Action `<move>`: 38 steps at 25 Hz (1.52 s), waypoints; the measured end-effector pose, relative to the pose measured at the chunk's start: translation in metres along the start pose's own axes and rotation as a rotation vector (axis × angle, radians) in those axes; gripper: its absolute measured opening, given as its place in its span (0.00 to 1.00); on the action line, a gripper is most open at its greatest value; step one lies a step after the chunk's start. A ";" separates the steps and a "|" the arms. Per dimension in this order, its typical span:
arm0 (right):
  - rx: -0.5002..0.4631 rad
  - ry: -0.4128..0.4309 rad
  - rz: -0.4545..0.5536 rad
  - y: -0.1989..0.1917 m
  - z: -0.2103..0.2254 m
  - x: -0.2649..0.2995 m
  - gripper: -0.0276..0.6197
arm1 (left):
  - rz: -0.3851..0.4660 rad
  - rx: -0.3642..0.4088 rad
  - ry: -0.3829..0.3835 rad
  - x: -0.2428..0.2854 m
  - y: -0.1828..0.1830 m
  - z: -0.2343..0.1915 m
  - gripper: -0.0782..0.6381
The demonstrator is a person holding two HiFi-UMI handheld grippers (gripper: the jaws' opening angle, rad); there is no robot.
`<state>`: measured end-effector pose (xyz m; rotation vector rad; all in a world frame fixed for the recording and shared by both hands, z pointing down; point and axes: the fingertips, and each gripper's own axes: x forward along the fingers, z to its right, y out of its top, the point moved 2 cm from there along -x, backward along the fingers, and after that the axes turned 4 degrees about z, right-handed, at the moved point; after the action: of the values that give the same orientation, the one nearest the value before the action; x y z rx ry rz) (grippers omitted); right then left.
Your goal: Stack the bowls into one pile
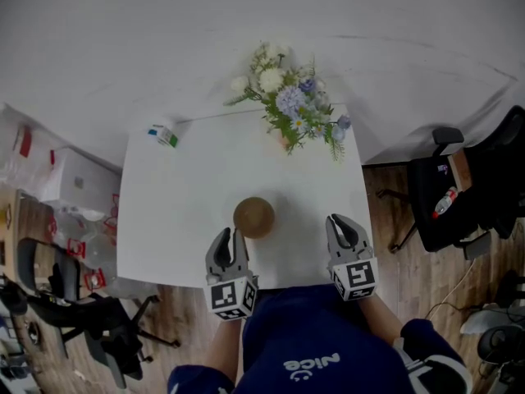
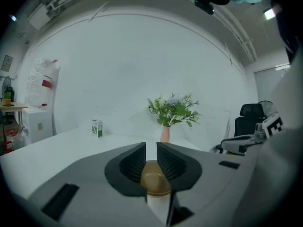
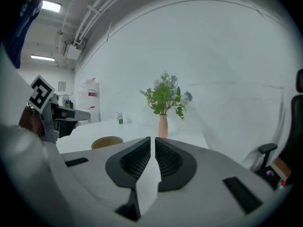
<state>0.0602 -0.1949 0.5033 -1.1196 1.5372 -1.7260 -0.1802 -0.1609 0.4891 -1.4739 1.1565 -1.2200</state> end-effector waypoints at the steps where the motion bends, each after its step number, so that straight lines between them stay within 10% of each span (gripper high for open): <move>1: -0.008 -0.006 0.005 0.001 0.002 -0.001 0.10 | 0.012 0.002 0.006 -0.008 -0.001 0.005 0.22; 38: -0.066 0.155 -0.107 -0.023 0.000 -0.018 0.08 | -0.044 -0.078 0.014 -0.048 -0.031 0.048 0.13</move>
<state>0.0720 -0.1752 0.5216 -1.1428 1.6643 -1.8843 -0.1332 -0.1051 0.5045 -1.5588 1.1986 -1.2291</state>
